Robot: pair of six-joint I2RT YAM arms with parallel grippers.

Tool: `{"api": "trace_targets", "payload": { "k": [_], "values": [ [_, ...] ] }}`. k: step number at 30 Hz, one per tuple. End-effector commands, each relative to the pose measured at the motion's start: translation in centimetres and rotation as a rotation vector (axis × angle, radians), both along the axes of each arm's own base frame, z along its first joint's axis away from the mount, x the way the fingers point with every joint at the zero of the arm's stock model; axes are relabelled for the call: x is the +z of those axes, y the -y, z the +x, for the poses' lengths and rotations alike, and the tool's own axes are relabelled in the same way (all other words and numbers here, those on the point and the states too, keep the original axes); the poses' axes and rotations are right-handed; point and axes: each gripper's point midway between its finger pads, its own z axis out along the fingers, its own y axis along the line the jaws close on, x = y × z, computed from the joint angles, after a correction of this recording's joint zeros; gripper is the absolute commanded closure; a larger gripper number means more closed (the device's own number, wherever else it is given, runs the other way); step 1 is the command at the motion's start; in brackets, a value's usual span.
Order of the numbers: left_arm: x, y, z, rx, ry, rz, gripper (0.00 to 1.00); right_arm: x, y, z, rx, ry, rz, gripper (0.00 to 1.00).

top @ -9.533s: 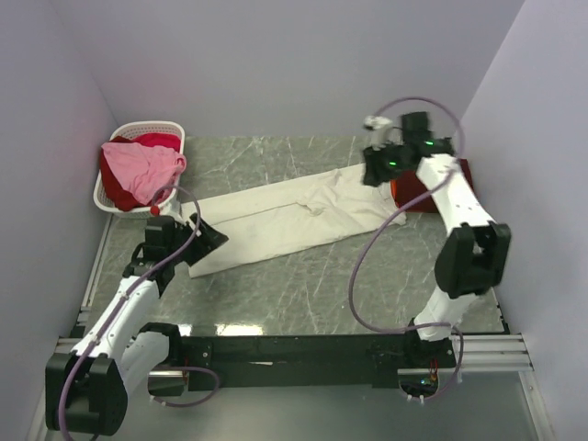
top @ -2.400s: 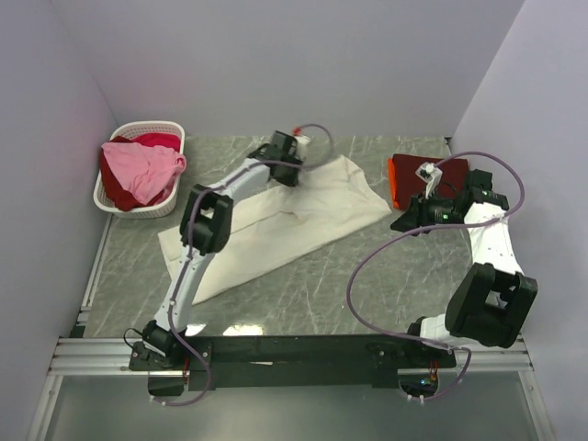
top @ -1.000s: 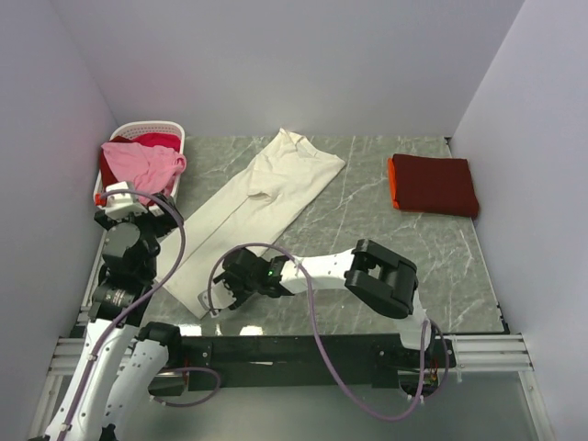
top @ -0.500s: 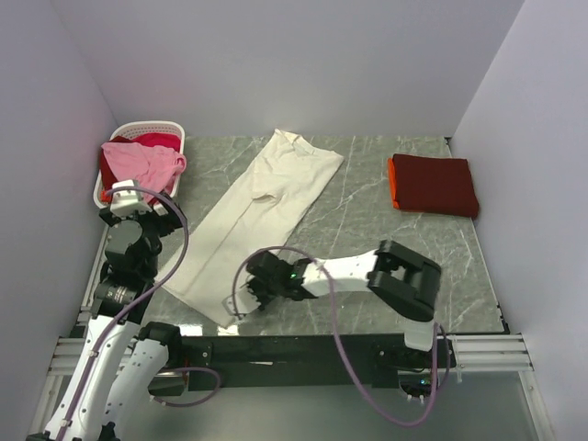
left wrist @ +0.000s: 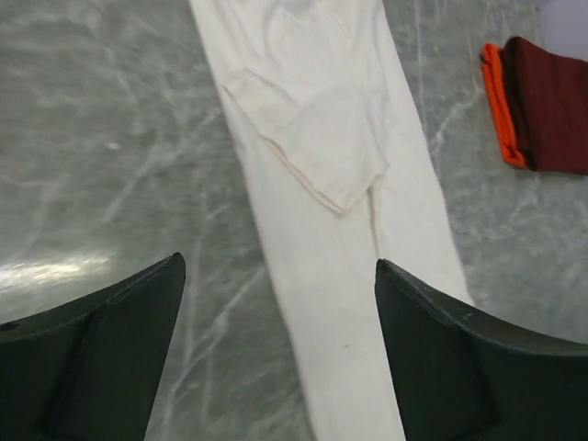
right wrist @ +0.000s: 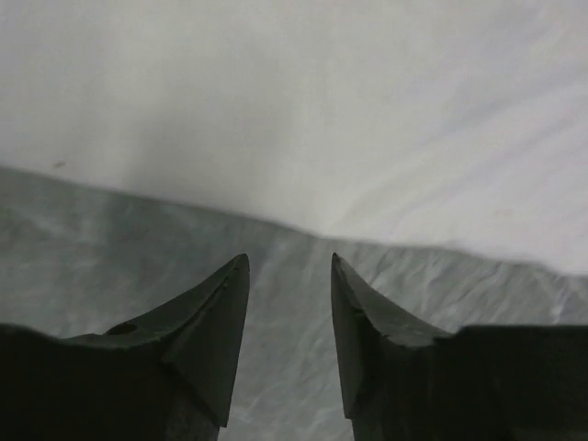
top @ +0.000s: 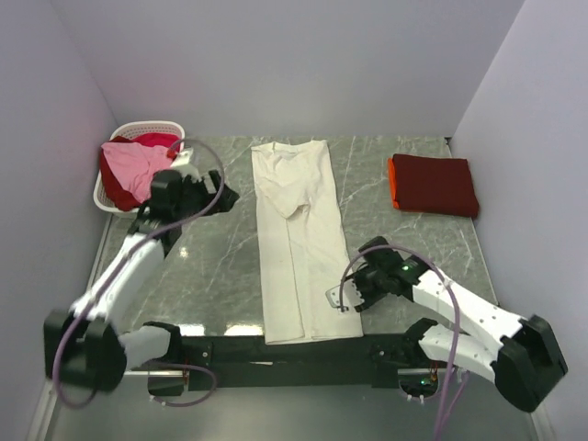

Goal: Fold and stack the t-shirts
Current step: Fold the tshirt

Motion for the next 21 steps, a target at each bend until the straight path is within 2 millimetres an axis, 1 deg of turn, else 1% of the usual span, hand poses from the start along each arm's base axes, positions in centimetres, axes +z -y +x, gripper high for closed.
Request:
{"api": "trace_targets", "payload": {
  "k": [1,2,3,4,5,6,7,8,9,10,11,12,13,14,15,16,17,18,19,20,21],
  "values": [
    [0.0,5.1,2.7,-0.169,-0.149,-0.194,0.12,0.7,2.8,-1.5,-0.075,-0.045,-0.019,0.49],
    [0.9,5.5,4.2,-0.158,-0.169,-0.225,0.14,1.2,2.5,-1.2,-0.104,-0.045,0.027,0.48],
    [-2.3,6.1,5.6,-0.156,-0.267,-0.229,0.17,2.1,2.8,-0.3,-0.189,-0.04,0.075,0.48],
    [-3.0,6.7,6.3,-0.175,-0.296,-0.239,0.19,3.1,2.3,0.7,-0.228,-0.016,0.141,0.48],
    [-2.8,6.9,7.8,-0.162,-0.299,-0.249,0.21,3.8,1.7,1.0,-0.294,-0.052,0.223,0.48],
    [-5.6,7.1,9.1,-0.147,-0.359,-0.241,0.23,4.8,1.3,1.7,-0.331,-0.051,0.283,0.48],
    [-6.7,6.7,10.3,-0.109,-0.371,-0.218,0.24,5.7,1.8,3.4,-0.407,-0.032,0.345,0.48],
    [-6.4,6.5,11.9,-0.091,-0.364,-0.192,0.25,6.2,1.7,4.2,-0.457,-0.043,0.391,0.48],
    [-9.6,6.4,13.0,-0.07,-0.428,-0.165,0.28,7.4,1.2,4.9,-0.541,-0.088,0.469,0.48],
    [-10.7,6.2,14.0,-0.049,-0.449,-0.14,0.3,7.3,1.6,6.0,-0.613,-0.127,0.491,0.48],
    [-10.1,6.1,16.0,-0.033,-0.427,-0.121,0.31,7.6,1.5,6.3,-0.648,-0.169,0.516,0.48],
    [-13.3,6.2,16.5,-0.026,-0.494,-0.106,0.35,8.9,1.3,7.1,-0.7,-0.207,0.559,0.48],
    [-14.0,6.1,17.2,-0.013,-0.507,-0.1,0.36,9.0,0.7,7.0,-0.709,-0.28,0.589,0.49],
    [-13.3,6.3,18.7,-0.009,-0.484,-0.104,0.37,9.3,0.9,7.2,-0.73,-0.3,0.607,0.49],
    [-15.7,6.3,19.0,-0.001,-0.529,-0.09,0.4,9.8,0.8,7.3,-0.735,-0.309,0.619,0.49],
    [-16.2,6.3,19.5,0.006,-0.534,-0.083,0.41,10.0,0.9,7.7,-0.745,-0.291,0.626,0.49],
    [-15.6,6.4,20.6,0.01,-0.514,-0.088,0.41,10.0,1.0,7.8,-0.755,-0.287,0.627,0.49],
    [-17.3,6.2,21.0,0.026,-0.539,-0.076,0.44,10.1,1.2,7.9,-0.762,-0.276,0.628,0.49],
    [-17.8,6.1,21.2,0.036,-0.55,-0.07,0.45,10.3,1.3,7.9,-0.761,-0.266,0.633,0.49],
    [-17.4,6.3,22.0,0.037,-0.538,-0.079,0.45,10.3,1.4,7.9,-0.767,-0.263,0.636,0.49],
    [-18.7,6.6,22.1,0.027,-0.562,-0.083,0.46,10.3,1.5,8.0,-0.778,-0.265,0.641,0.48]
  ]
}}
